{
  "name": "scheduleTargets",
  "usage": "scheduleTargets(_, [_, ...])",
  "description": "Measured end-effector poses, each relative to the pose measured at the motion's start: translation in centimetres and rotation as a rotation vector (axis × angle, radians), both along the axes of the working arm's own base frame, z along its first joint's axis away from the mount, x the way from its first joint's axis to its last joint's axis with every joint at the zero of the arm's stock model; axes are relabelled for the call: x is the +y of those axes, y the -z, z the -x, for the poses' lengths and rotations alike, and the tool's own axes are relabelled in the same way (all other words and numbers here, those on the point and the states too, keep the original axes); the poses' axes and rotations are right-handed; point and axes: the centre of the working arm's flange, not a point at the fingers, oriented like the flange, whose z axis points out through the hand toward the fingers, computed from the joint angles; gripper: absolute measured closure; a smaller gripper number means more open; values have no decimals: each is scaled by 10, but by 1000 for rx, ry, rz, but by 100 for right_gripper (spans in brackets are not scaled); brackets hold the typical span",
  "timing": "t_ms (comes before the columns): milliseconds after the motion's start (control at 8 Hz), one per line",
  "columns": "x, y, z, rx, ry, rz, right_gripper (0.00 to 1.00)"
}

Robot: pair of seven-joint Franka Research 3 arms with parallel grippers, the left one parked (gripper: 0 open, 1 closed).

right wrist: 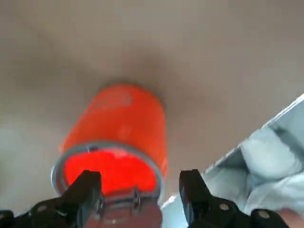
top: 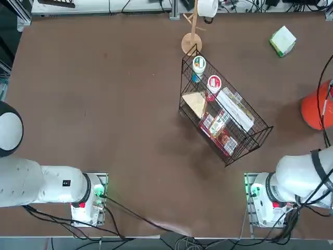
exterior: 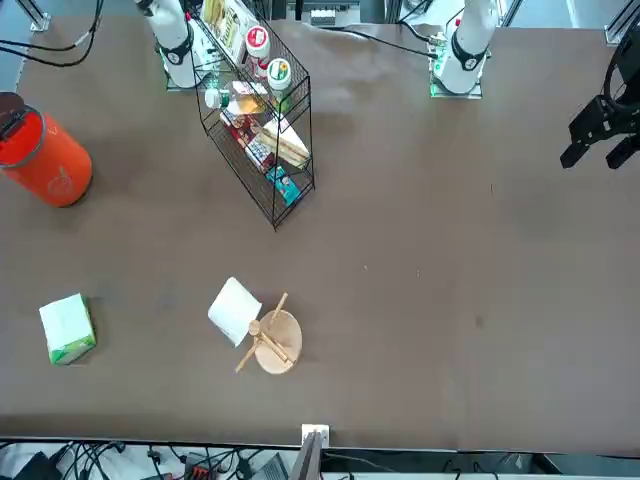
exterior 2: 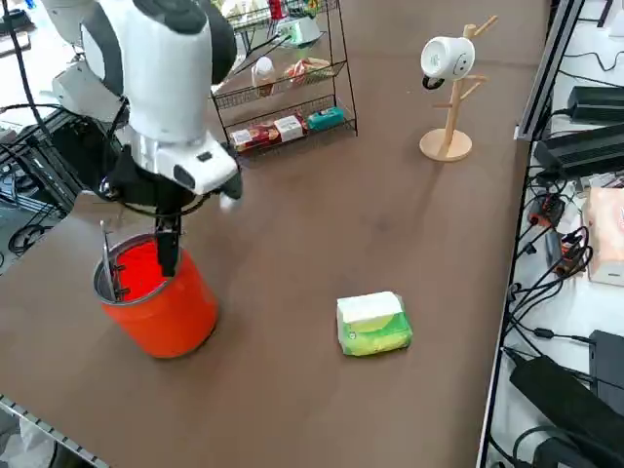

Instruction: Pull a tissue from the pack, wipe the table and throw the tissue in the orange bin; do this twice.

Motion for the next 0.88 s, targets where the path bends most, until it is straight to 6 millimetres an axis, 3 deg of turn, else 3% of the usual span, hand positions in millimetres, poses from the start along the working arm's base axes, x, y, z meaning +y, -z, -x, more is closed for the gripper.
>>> scheduleTargets(125, [11,-5,-20,-26,-23,0,0])
scheduleTargets(375, [43,10,-70,-77,-34,30,0])
scheduleTargets(625, [80,43,-121,-186,-20,57,0])
scheduleTargets(875, [90,77,-160,-309,-13,90,0])
